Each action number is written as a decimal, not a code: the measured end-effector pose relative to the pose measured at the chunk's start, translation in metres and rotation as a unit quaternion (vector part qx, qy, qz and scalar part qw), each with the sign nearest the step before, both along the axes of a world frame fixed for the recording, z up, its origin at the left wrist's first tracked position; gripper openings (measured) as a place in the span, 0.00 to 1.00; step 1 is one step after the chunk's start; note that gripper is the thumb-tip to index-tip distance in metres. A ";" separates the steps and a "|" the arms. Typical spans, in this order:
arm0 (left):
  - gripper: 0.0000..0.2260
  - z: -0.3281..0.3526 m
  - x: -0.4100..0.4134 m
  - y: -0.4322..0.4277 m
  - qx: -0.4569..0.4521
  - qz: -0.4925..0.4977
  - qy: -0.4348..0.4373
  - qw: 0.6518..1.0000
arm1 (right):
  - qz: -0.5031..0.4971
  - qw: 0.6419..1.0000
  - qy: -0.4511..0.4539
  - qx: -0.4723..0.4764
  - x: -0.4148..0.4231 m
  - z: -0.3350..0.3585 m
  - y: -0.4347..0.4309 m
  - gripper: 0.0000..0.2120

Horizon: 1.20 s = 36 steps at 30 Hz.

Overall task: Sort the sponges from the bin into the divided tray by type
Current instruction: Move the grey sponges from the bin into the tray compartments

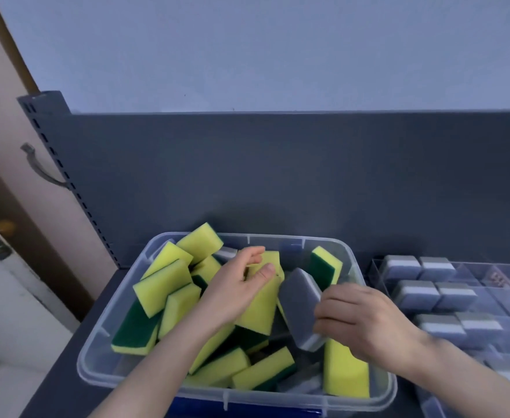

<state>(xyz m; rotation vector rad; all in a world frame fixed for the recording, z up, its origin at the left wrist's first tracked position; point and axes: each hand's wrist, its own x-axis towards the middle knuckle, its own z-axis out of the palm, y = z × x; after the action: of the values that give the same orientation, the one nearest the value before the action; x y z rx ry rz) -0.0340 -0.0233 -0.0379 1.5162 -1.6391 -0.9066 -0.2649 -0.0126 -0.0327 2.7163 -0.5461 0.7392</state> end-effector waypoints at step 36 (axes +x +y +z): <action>0.15 0.004 0.005 -0.001 0.108 0.023 0.240 0.964 | -0.182 0.672 -0.415 0.586 0.042 0.005 -0.021 0.17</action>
<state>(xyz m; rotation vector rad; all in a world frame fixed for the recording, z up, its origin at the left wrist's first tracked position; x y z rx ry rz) -0.0290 -0.0246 -0.0343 1.3284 -1.1794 -1.3402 -0.2230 -0.0336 -0.0272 2.7252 -2.4085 2.0330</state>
